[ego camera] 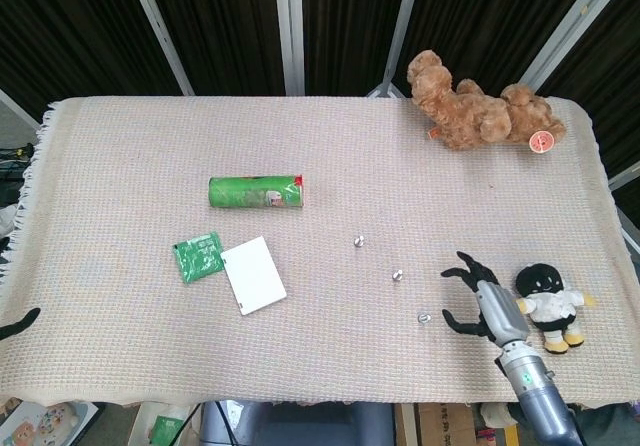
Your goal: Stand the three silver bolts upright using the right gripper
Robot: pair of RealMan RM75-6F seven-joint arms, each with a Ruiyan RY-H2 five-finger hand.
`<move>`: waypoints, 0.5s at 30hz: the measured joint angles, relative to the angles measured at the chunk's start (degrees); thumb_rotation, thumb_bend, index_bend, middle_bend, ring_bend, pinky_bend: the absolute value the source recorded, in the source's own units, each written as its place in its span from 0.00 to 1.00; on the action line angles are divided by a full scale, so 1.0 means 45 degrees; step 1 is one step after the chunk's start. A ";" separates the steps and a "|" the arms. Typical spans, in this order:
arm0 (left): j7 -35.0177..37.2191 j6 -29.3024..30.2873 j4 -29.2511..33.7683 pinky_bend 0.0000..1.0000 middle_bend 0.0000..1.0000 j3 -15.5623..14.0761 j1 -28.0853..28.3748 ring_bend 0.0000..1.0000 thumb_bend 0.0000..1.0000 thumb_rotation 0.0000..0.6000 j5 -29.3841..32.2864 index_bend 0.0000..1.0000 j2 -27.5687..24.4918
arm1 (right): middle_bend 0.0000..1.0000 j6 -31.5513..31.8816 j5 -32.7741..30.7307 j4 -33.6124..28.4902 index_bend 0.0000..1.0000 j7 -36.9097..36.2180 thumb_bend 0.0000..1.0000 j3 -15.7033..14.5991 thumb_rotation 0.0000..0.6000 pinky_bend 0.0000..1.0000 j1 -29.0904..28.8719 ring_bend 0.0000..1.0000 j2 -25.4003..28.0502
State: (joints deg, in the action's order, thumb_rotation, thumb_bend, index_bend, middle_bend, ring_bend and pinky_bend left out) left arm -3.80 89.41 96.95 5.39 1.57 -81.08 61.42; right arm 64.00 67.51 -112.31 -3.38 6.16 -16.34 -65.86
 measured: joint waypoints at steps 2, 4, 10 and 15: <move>0.0021 0.0026 0.0008 0.15 0.02 0.0003 -0.0018 0.00 0.24 1.00 0.0004 0.06 -0.0007 | 0.00 0.0271 0.0425 -0.0370 0.28 -0.0034 0.37 -0.0089 1.00 0.00 0.0217 0.00 0.0773; 0.0011 0.0057 0.0017 0.15 0.02 -0.0006 -0.0034 0.00 0.24 1.00 -0.0017 0.06 -0.0007 | 0.00 0.0671 0.0944 -0.0807 0.27 -0.0026 0.37 -0.0213 1.00 0.00 0.0522 0.00 0.1767; -0.0034 0.0221 0.0055 0.15 0.02 -0.0052 -0.0112 0.00 0.24 1.00 -0.0127 0.06 0.0007 | 0.00 0.2449 0.3080 -0.1280 0.18 0.0214 0.27 -0.0630 1.00 0.00 0.1430 0.00 0.3184; 0.0004 0.0347 0.0052 0.15 0.02 -0.0035 -0.0196 0.00 0.24 1.00 -0.0113 0.06 0.0012 | 0.00 0.3531 0.5481 0.0049 0.15 0.0988 0.25 -0.1060 1.00 0.00 0.1905 0.00 0.2696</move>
State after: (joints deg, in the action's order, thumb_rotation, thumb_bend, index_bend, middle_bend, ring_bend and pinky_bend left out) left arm -3.78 90.97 97.18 5.23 0.69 -81.58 61.47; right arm 79.88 92.17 -112.09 1.07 1.39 -7.77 -53.72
